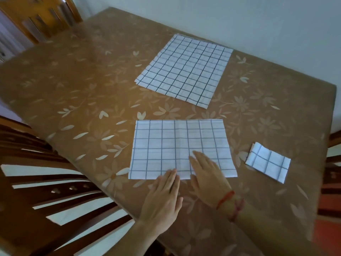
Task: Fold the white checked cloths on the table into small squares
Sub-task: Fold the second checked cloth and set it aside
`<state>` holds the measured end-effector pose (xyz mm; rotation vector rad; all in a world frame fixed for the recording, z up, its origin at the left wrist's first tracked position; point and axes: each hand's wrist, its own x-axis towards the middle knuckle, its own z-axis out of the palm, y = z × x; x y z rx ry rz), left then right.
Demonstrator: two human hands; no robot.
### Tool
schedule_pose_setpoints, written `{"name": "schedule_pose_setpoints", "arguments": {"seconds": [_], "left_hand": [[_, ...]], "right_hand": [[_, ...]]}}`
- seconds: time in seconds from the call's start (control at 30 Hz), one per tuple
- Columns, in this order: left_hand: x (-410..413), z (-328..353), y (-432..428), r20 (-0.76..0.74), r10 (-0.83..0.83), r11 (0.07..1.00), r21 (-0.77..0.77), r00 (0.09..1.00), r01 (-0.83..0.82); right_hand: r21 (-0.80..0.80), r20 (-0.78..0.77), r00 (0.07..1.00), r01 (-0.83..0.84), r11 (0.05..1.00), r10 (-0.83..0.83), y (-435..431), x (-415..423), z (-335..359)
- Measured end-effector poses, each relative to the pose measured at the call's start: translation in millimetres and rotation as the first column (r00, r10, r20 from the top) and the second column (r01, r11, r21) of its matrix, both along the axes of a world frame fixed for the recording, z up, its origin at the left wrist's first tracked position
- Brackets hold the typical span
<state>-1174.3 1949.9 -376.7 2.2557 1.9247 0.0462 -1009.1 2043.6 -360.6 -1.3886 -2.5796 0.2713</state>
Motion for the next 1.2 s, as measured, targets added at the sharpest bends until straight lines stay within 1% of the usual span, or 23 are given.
{"name": "schedule_pose_setpoints", "arguments": {"seconds": [0.07,0.13,0.23,0.47,0.53,0.67,0.87,1.1,1.2], "left_hand": [[0,-1,-2,0.018,-0.019,1.0,-0.002,1.0,0.019],[-2,-2,-5,0.044,-0.047,0.999,-0.021,0.998,0.048],[-7,-4,-9,0.033,-0.025,0.999,-0.038,0.999,0.026],[-45,0,-32,-0.051,0.19,0.981,-0.034,0.98,-0.192],[-60,2,-36,-0.07,0.222,0.974,-0.032,0.973,-0.224],[-71,3,-38,-0.105,0.252,0.966,-0.036,0.962,-0.257],[-68,3,-41,-0.1,0.275,0.96,-0.021,0.956,-0.278],[-71,-3,-44,-0.089,0.197,0.98,-0.016,0.976,-0.2],[-71,-4,-44,-0.093,0.21,0.977,-0.006,0.973,-0.212]], "right_hand": [[-0.009,0.05,0.99,-0.132,0.991,0.133,-38,-8,-9],[-0.041,0.075,0.978,-0.191,0.981,0.193,-60,-13,-17],[-0.047,0.111,0.98,-0.162,0.986,0.167,-65,-16,-21],[-0.079,0.192,0.977,-0.08,0.994,0.094,-72,-24,-17],[-0.071,0.205,0.976,-0.062,0.996,0.076,-74,-26,-15],[-0.045,0.204,0.976,-0.064,0.997,0.072,-77,-32,-12],[-0.076,0.153,0.976,-0.146,0.986,0.156,-82,-60,-14],[-0.072,0.099,0.951,-0.285,0.956,0.291,-78,-95,-16],[-0.094,0.112,0.943,-0.305,0.948,0.314,-76,-98,-20]]}}
